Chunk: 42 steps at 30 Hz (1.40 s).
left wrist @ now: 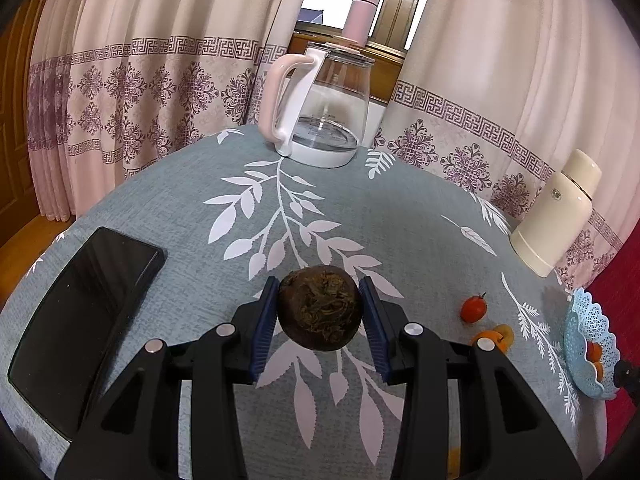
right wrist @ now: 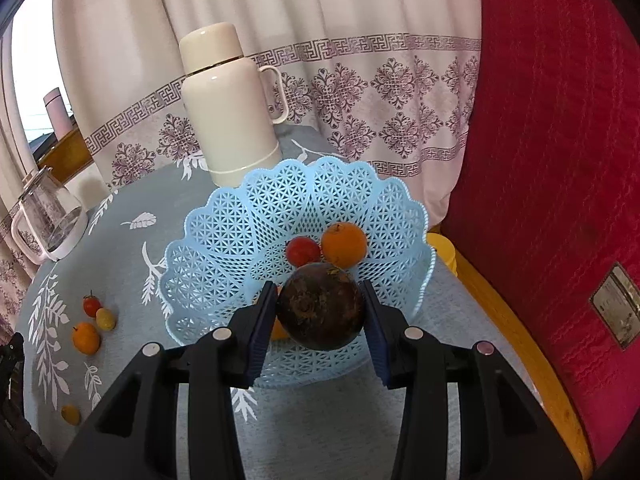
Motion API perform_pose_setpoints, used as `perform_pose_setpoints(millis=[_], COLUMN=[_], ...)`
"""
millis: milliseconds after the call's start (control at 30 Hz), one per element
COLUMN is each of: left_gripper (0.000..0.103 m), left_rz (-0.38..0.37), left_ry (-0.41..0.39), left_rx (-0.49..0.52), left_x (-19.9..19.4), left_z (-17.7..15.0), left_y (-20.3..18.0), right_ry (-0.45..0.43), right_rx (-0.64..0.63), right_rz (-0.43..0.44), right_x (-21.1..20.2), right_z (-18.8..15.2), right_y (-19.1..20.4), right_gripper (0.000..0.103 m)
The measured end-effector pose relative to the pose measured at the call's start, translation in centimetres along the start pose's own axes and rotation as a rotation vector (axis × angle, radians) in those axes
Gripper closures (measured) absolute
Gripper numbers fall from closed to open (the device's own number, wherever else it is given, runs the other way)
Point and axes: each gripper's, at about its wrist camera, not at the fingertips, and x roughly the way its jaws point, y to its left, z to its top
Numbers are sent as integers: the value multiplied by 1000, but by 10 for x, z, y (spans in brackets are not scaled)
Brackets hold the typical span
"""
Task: Organize fruits
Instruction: 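Carry the brown fruit into the basket and open the right tool while the left tool holds its fruit, then carry the brown fruit over the basket and open the left tool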
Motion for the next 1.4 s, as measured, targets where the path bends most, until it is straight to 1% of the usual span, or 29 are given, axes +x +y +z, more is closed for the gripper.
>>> perform_pose_setpoints(millis=[133,300,367,433,500,567,700,767,900,1067,1100,1133,1167,1300,1400], left_gripper=[61,61,61,61,61,61,61,61,61,61,61,61,61,61,61], left_rz=[-1,-1,-1,-3,-4,-6,-14,-30,-36,-59,-67,-77,-86,-141,-199], left_ry=[1,-1,-1,-3,-7,-11,-18,-18,-27,-22,-20,-18,-17,-7,9], left_rx=[0,1,2,3,5,8,10,7,23,54,62,77,90,145,173], left_x=[0,0,0,-1,-2,-3,-5,-6,-8,-17,-20,-22,-25,-32,-35], left_z=[0,0,1,1,1,2,1,2,2,2,1,0,-1,-6,-8], left_y=[0,0,0,0,-1,-2,-3,-5,-11,-30,-35,-43,-51,-86,-113], right_ry=[-20,-53,-76,-114,-147,-172,-211,-227,-225,-241,-248,-256,-260,-261,-262], right_rx=[3,12,17,23,18,13,16,25,35,59,67,76,83,109,129], right_rz=[3,-19,-39,-68,-98,-123,-157,-168,-160,-145,-144,-142,-139,-123,-106], right_x=[-4,-11,-15,-22,-27,-31,-36,-37,-35,-36,-38,-38,-39,-39,-40], right_z=[0,-2,-4,-7,-10,-13,-20,-24,-29,-33,-33,-35,-35,-37,-38], right_y=[0,-3,-5,-7,-8,-8,-9,-11,-15,-19,-20,-21,-22,-27,-31], right_gripper=[60,58,50,44,42,38,38,37,37,36,30,28,28,28,27])
